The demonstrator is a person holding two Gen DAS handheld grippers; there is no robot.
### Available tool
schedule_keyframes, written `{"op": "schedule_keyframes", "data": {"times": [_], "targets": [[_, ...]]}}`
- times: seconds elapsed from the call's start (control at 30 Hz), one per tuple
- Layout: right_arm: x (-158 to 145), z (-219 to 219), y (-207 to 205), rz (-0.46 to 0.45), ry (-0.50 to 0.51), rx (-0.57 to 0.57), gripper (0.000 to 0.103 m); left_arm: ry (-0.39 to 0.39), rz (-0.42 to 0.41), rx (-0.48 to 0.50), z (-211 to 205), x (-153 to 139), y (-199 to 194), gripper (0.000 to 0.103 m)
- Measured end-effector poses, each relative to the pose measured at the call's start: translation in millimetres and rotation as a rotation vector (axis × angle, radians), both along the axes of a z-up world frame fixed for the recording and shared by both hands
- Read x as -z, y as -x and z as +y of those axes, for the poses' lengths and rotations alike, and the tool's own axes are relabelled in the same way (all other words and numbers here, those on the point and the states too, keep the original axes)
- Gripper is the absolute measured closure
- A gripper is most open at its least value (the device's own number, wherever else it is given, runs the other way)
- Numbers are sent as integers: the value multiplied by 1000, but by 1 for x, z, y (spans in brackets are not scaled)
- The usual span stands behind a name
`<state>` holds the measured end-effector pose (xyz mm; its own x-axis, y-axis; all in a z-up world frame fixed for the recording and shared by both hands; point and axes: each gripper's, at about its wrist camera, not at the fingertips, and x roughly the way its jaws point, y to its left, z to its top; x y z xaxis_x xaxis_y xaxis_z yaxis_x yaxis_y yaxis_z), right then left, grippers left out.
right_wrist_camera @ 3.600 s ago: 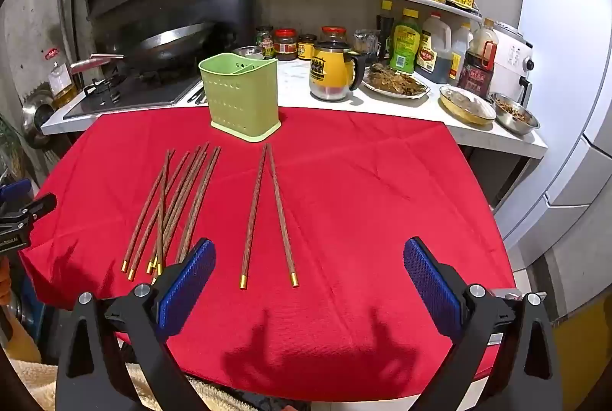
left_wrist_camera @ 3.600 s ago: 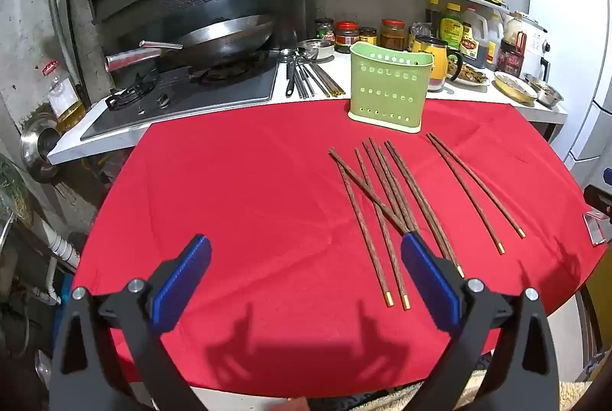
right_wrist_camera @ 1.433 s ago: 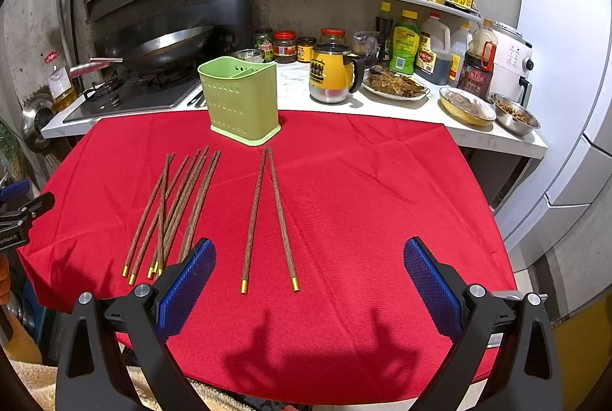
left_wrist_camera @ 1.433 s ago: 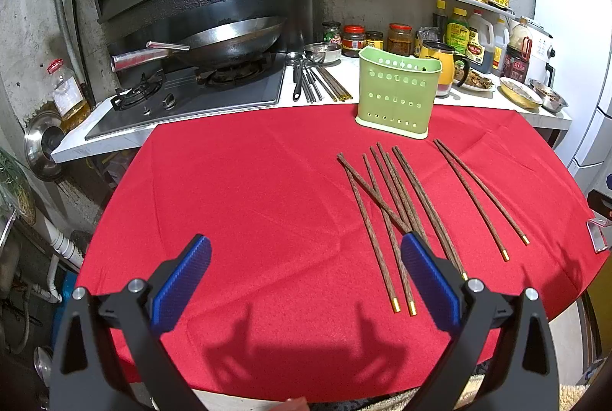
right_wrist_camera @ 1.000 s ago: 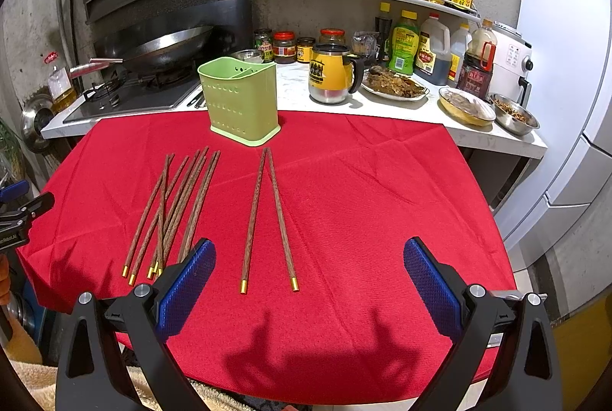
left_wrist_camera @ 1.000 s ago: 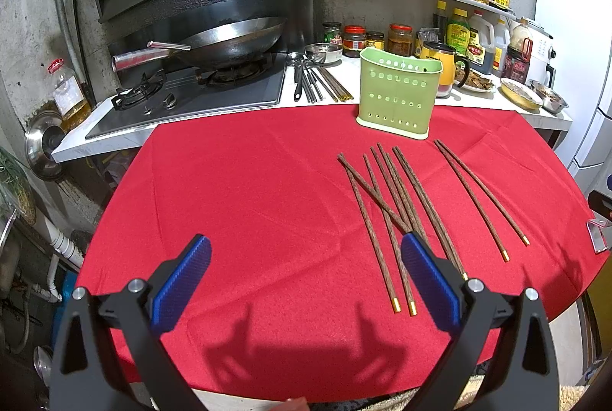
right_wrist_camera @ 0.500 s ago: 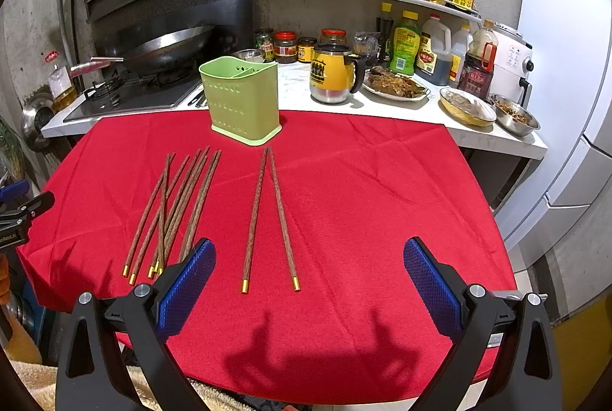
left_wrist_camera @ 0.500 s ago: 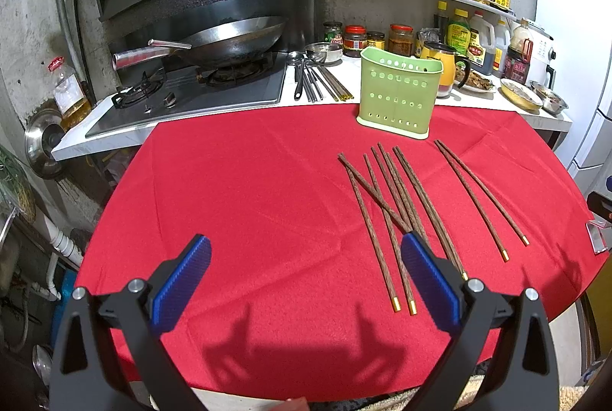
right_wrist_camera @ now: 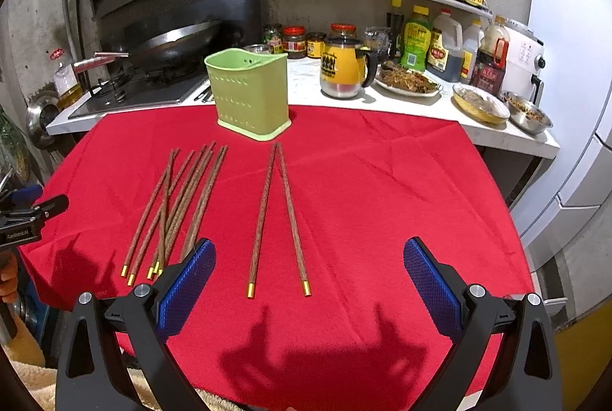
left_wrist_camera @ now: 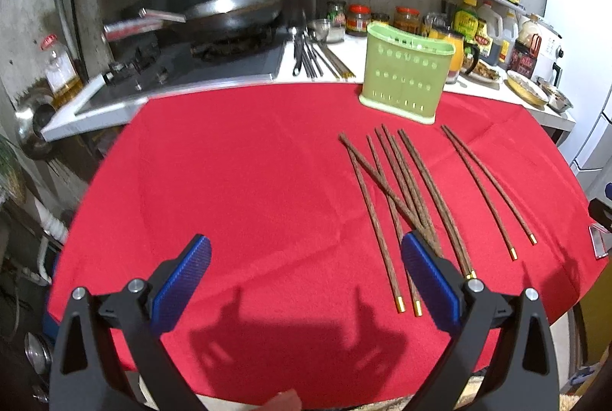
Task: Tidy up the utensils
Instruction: 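Close the left tool on one brown chopstick while the right tool grasps another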
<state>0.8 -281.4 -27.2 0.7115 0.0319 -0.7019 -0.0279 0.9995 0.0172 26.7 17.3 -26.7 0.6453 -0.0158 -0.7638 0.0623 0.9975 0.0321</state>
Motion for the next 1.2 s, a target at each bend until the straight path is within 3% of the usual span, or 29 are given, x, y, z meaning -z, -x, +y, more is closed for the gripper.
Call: {"op": "schedule_keyframes", "data": {"times": [0.23,0.47,0.63,0.77,0.83,0.87,1.03,1.1,1.2], "targets": [[28,-6,-20,-9,-42,12,6,32,93,47,-15,36,-25,7],[51,-8,-40,57,-51,10,6,23,192,103,-37,70,-43,36],[59,-22,-48,69,-92,38,7,22,216,135,-47,83,-51,48],[67,-23,-47,64,-80,15,12,-30,190,141,-54,83,-55,56],[74,-18,-47,83,-63,-14,27,-49,181,141,-53,83,-57,62],[77,-16,-48,99,-56,-23,50,-48,181,140,-51,82,-57,67],[90,-2,-54,135,-65,-92,57,-59,170,127,-39,82,-62,69],[91,5,-57,134,-59,-120,74,-61,168,127,-35,82,-63,69],[95,16,-68,145,-11,-137,85,-66,161,123,-29,82,-65,69]]}}
